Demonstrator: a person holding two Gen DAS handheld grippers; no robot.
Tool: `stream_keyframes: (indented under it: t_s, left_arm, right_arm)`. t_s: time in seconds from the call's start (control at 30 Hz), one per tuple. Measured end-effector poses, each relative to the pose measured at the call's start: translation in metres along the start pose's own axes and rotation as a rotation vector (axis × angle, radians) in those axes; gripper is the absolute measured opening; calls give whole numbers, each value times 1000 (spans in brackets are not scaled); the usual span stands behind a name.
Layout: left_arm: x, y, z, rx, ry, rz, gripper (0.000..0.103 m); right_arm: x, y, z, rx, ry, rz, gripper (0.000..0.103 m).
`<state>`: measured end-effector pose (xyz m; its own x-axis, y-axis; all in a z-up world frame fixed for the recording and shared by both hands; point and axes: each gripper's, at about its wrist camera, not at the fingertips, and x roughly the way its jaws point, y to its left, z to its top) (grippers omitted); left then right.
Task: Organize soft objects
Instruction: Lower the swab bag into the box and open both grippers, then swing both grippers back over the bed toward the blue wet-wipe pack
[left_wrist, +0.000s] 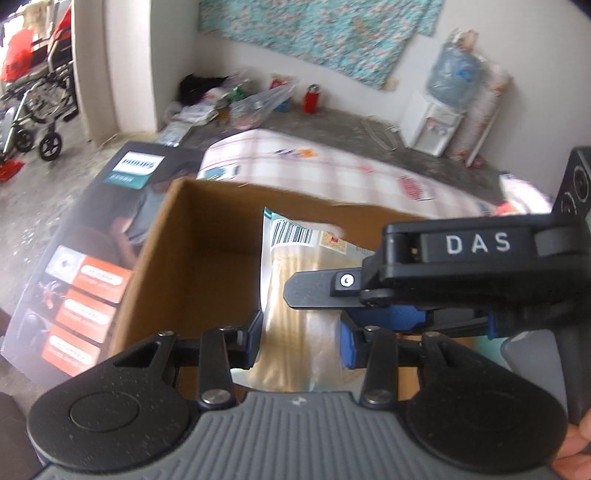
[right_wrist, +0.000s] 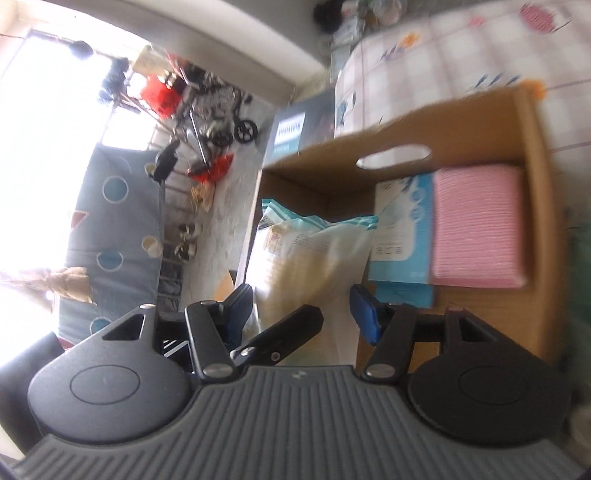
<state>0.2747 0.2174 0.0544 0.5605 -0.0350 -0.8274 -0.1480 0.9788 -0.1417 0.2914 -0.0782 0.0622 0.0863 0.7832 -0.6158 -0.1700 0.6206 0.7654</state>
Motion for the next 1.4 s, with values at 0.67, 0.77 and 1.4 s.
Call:
stream_keyframes:
  t_s: [0.67, 0.77, 1.4]
  left_arm:
    - [55, 7, 11, 159, -4, 196, 47]
    - [54, 3, 9, 130, 20, 182, 45]
    - [-43, -126, -60, 284, -138, -18, 79]
  right_arm:
    - [79, -54, 44, 75, -7, -36, 58]
    - [63, -48, 43, 43, -46, -24, 57]
    - [-131, -56, -57, -98, -373, 52, 63]
